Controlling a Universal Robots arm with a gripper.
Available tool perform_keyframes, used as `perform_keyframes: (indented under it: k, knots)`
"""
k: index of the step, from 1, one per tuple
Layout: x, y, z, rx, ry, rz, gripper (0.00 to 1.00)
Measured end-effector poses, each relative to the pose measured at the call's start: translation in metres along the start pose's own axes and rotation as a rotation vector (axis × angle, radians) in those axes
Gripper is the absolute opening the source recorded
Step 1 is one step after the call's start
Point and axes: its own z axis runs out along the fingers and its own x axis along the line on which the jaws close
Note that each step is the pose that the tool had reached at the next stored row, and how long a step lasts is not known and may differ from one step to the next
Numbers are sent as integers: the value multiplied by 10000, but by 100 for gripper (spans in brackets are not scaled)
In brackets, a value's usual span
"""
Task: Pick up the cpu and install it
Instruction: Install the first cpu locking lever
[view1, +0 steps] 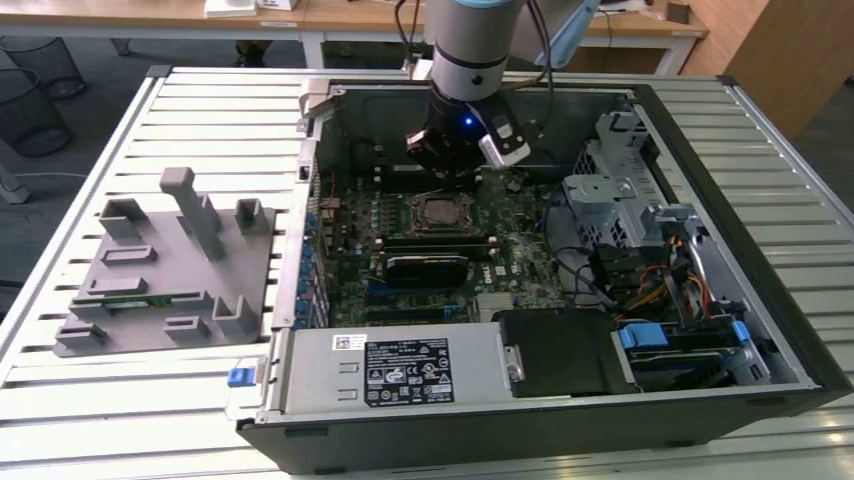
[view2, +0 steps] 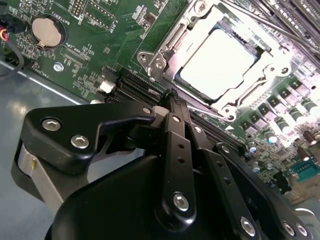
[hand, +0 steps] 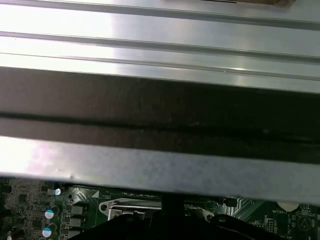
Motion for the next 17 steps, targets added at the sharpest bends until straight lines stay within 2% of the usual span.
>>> perform_keyframes:
  k: [8, 12, 17]
  knots:
    - [-18, -12, 90, 29, 2, -1, 11]
    - [-20, -12, 94, 48, 3, -2, 11]
    - [-20, -11, 86, 137, 8, -1, 11]
